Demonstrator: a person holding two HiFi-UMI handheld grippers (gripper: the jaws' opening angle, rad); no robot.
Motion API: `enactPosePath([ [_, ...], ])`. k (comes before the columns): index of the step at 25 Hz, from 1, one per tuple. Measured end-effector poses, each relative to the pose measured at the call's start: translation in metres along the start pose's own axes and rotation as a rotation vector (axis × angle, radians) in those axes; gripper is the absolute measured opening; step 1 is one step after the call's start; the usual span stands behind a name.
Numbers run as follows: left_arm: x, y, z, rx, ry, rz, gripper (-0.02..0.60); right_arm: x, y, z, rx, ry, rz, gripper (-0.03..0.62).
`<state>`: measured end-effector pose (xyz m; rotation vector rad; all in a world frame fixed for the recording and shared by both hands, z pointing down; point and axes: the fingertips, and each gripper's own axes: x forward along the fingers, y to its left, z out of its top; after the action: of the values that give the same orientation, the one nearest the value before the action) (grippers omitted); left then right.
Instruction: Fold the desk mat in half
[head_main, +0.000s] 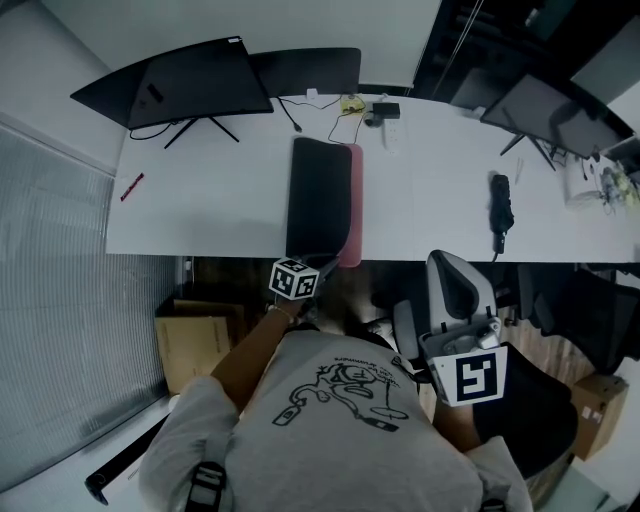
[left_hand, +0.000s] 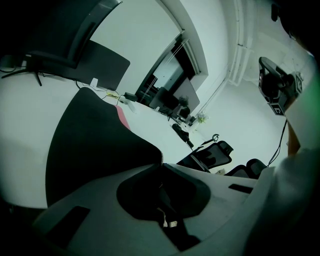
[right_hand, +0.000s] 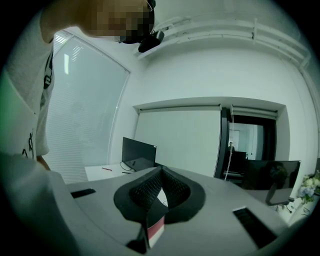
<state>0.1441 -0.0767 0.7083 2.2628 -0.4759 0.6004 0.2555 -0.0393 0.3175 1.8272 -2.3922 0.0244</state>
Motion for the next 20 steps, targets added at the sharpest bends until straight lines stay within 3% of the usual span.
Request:
enactPosePath([
  [20,0.026,-0.010,-0.002,0.029,0.051,-0.021,0.032,-0.010,-0.017,0.000,-0.008,0.009,-0.028,0.006],
])
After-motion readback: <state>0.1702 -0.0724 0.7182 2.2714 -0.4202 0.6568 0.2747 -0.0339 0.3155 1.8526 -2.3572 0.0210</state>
